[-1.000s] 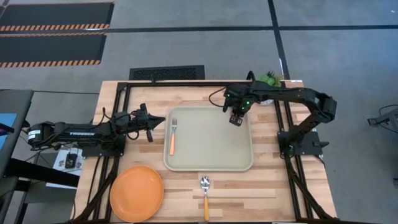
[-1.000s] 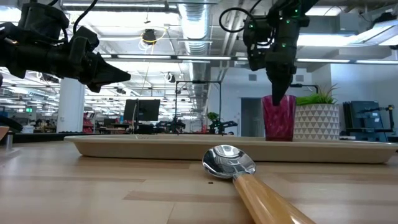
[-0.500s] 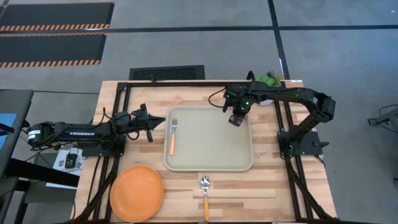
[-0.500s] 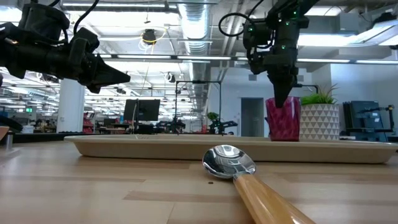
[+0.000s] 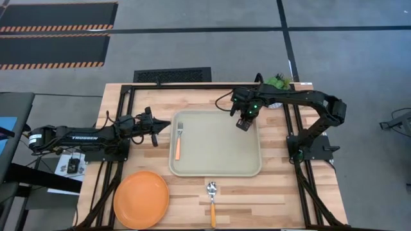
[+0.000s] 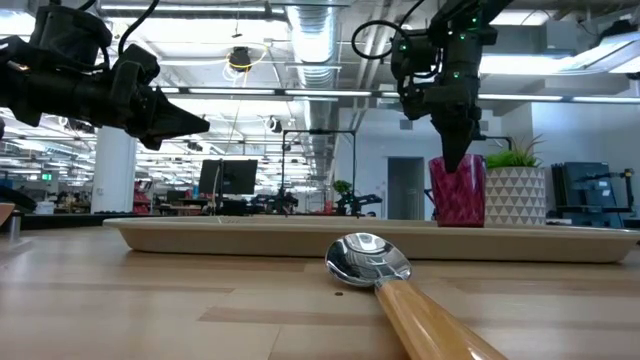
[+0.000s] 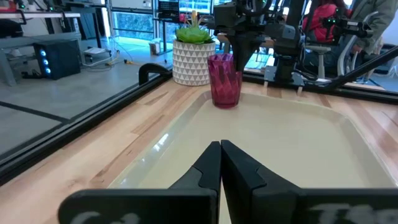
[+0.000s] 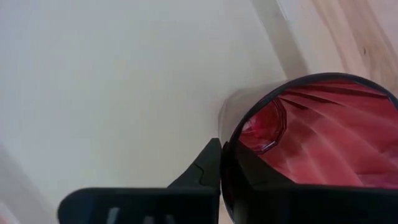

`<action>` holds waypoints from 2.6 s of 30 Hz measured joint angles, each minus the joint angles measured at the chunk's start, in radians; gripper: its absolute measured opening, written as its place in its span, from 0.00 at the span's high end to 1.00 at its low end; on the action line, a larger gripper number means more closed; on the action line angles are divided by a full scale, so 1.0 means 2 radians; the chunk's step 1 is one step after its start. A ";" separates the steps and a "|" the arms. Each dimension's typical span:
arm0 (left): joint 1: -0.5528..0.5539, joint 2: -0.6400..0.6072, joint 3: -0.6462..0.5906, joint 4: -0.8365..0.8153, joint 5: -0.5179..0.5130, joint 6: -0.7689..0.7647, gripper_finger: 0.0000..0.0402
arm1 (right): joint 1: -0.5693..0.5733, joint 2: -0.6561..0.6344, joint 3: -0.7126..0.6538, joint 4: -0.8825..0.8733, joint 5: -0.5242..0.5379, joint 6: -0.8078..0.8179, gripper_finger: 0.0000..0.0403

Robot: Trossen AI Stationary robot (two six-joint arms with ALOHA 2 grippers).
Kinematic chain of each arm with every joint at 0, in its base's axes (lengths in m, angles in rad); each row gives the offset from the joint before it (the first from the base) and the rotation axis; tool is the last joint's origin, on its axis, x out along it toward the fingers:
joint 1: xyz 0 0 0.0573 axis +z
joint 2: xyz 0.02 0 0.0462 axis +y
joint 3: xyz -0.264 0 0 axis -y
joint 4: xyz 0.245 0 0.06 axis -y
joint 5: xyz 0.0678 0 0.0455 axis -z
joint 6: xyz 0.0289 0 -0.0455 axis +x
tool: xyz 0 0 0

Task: Pick and place plate/cup/fork/spoon on tray
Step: Put the red glass on the top right of the light brown serving tray

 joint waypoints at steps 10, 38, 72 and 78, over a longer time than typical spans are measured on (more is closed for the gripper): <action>0.000 0.000 0.000 0.000 0.000 0.000 1.00 | 0.000 0.000 0.000 -0.003 -0.002 0.001 0.92; 0.000 0.000 0.000 0.000 0.000 -0.001 1.00 | 0.000 0.000 0.000 -0.007 -0.002 0.013 0.87; 0.000 0.000 0.000 0.001 0.000 -0.001 1.00 | 0.013 0.000 0.000 -0.007 0.006 0.015 0.61; 0.000 0.000 0.000 0.001 0.000 -0.001 1.00 | 0.017 0.000 0.000 -0.007 0.014 0.015 0.58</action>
